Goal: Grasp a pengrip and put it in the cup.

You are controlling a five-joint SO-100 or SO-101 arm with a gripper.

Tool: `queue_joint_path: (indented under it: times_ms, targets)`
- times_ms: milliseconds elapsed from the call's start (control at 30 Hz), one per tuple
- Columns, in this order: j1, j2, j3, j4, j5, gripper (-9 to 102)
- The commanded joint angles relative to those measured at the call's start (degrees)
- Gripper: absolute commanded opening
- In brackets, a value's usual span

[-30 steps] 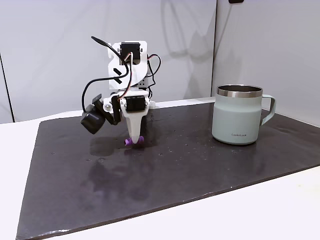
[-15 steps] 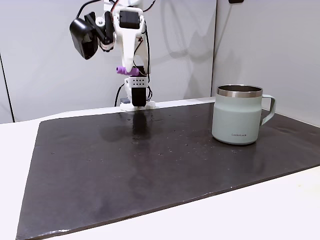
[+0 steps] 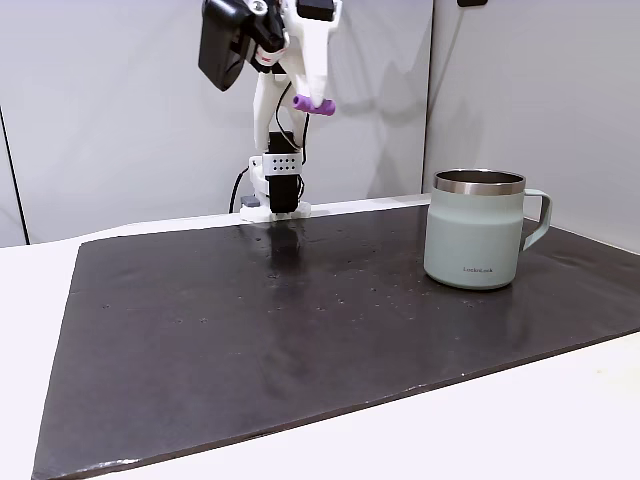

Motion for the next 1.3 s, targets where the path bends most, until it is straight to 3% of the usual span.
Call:
queue_joint_path:
  times_ms: [0,433,967,1133,1267]
  targets:
    - [-4.9,-0.3,-3.3,0.3,2.5,0]
    - [-20.0,-8.2,-9.8,-1.5,11.2,0]
    - [-31.0,-12.1,-12.4,-8.2,18.2,1]
    - [-31.1,-11.8,-12.4,-6.6,19.9,21]
    - [-30.1,-10.8,-12.4,-6.4,19.9,29]
